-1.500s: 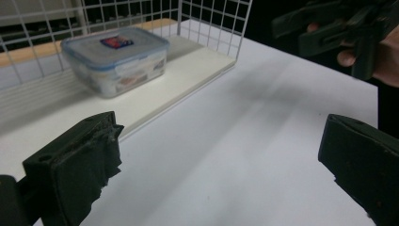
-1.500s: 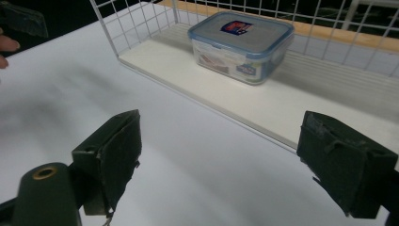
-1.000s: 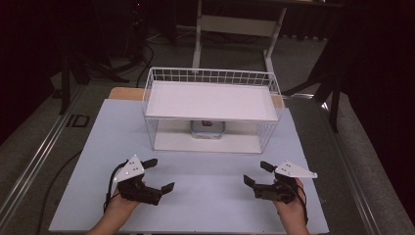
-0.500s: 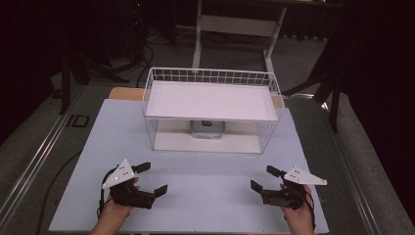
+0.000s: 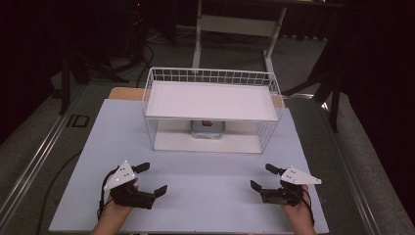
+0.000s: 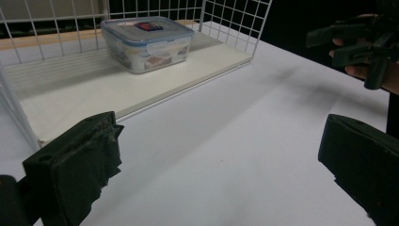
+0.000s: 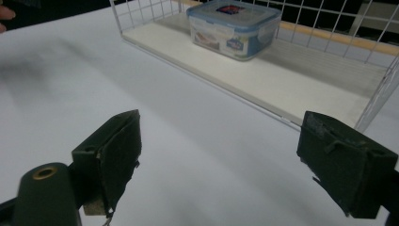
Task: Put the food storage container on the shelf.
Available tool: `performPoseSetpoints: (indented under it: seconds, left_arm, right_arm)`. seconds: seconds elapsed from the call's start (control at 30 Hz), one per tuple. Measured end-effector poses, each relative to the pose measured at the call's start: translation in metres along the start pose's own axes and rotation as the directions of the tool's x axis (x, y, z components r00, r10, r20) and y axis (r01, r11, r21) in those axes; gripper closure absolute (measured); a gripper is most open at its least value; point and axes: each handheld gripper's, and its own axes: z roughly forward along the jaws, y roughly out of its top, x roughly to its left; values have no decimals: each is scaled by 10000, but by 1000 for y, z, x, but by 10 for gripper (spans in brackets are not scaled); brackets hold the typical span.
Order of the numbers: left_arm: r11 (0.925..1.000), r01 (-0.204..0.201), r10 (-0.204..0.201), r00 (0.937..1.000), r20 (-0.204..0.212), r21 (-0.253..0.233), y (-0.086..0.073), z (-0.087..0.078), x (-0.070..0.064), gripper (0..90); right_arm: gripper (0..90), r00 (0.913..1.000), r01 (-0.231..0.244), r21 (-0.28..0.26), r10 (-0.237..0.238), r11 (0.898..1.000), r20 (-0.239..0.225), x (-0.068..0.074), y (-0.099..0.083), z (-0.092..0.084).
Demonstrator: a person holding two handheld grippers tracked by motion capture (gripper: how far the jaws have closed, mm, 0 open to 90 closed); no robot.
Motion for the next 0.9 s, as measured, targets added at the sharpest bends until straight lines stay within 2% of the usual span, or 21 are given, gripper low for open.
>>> performPoseSetpoints:
  seconds: [0.1,0.17,0.3,0.4,0.57,0.67,0.9]
  left_arm:
    - [10000,-37,37,9999,114,11,0,1,-2,4]
    - [10000,3,-3,9997,241,10,0,2,-2,4]
    - [10000,-76,76,9996,276,6,1,3,-3,4]
    - [10000,18,-15,9993,367,-83,2,2,-2,4]
    - [9999,118,-118,9996,262,-20,1,2,2,4]
    - [9997,257,-258,9993,270,36,0,2,4,4]
    - [9995,313,-316,9990,306,108,0,2,5,4]
  right_arm:
    - [141,9998,190,-251,-189,9995,58,1,2,0]
    - [141,9998,163,-366,-166,9992,-78,2,2,0]
    - [139,9997,152,-354,-158,9993,-176,3,1,4]
    - [139,9998,202,-352,-205,9992,-74,3,0,6]
    - [139,9998,-37,-154,34,9999,-171,0,-3,9]
    - [139,9999,-107,-58,106,9999,-75,-1,-4,11]
    - [139,10000,-45,141,46,9999,-82,2,-4,14]
